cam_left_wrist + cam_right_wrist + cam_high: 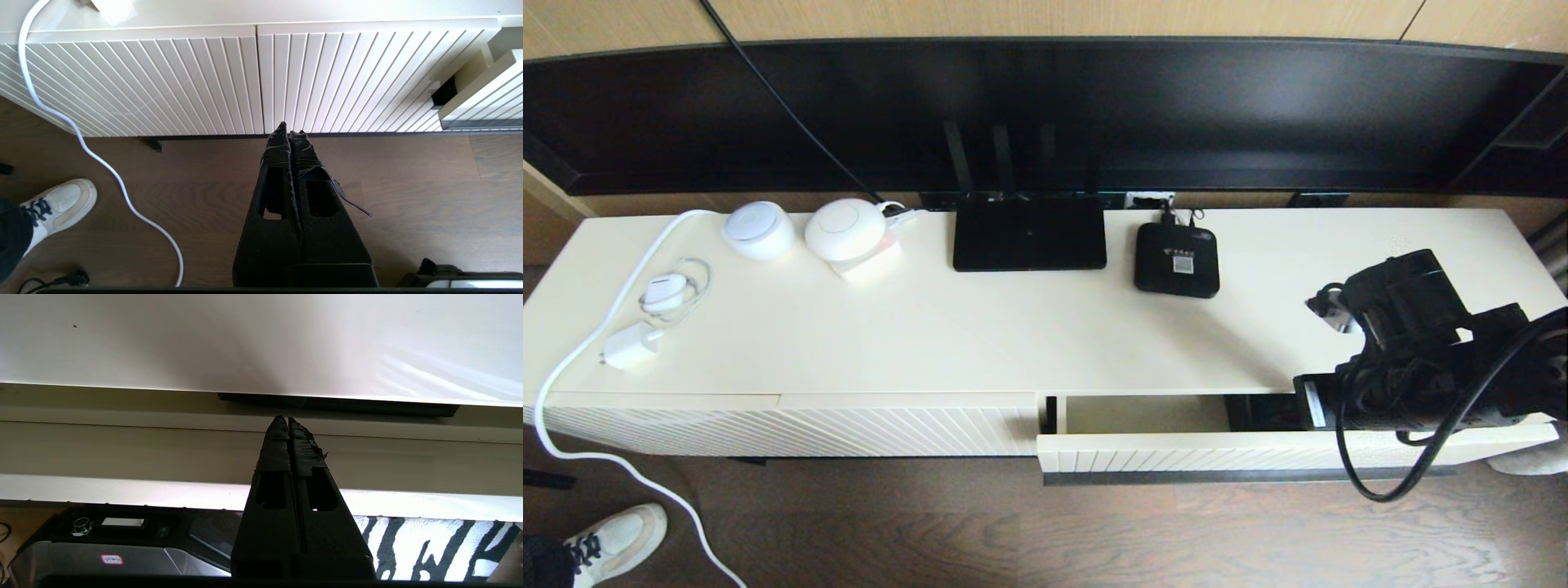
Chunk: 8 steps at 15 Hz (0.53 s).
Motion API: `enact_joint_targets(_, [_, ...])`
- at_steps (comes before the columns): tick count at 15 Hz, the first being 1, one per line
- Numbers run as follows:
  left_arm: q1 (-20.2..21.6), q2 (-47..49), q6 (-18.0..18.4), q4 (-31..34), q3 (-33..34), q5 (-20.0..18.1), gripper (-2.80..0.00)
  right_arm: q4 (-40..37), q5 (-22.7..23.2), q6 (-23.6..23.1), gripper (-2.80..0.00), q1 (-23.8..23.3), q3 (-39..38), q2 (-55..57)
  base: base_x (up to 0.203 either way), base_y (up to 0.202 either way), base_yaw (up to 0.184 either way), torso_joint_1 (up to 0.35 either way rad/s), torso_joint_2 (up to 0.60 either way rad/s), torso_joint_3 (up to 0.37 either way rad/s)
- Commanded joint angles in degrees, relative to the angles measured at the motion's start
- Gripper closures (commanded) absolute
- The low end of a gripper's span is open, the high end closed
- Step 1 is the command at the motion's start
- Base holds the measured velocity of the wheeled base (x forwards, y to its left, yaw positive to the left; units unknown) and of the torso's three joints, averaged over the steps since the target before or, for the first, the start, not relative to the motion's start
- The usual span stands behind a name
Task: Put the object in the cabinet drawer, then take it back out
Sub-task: Open the drawer
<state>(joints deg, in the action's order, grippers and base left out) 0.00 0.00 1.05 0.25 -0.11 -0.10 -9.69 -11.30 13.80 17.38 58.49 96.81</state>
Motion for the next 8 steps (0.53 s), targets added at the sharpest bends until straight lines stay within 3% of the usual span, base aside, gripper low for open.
enact_joint_targets(1, [0.0,0.0,0.0,0.0,0.0,0.0,0.00,0.2,0.0,0.1,0.00,0.0,-0.1,0.8,0.000,0.000,0.000,0.000,0.00,0.000])
enact_joint_targets(8, [0.0,0.0,0.0,0.0,0.0,0.0,0.00,2.7,-0.3,-0.5,0.00,0.6,-2.2,1.4,0.000,0.000,0.000,0.000,0.00,0.000])
